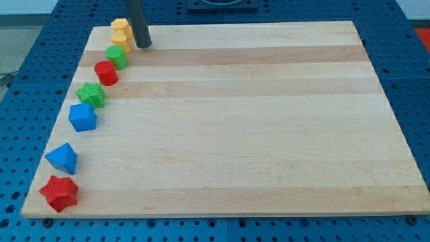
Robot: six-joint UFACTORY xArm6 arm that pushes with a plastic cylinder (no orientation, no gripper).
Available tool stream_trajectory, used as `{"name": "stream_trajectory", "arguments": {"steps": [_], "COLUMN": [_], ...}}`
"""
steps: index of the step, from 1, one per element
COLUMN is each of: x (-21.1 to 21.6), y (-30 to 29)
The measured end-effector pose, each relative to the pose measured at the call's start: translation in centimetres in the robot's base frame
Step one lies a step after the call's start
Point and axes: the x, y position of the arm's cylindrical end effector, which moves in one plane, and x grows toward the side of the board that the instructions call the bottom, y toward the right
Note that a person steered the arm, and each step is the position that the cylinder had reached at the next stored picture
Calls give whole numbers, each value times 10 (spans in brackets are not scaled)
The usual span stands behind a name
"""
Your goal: Adjust the yellow blocksgreen circle above the red circle
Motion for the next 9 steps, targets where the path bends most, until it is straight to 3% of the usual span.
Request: {"name": "stream_trajectory", "arguments": {"steps": [5,7,9], "x": [0,0,25], "y": [-18,62,60]}}
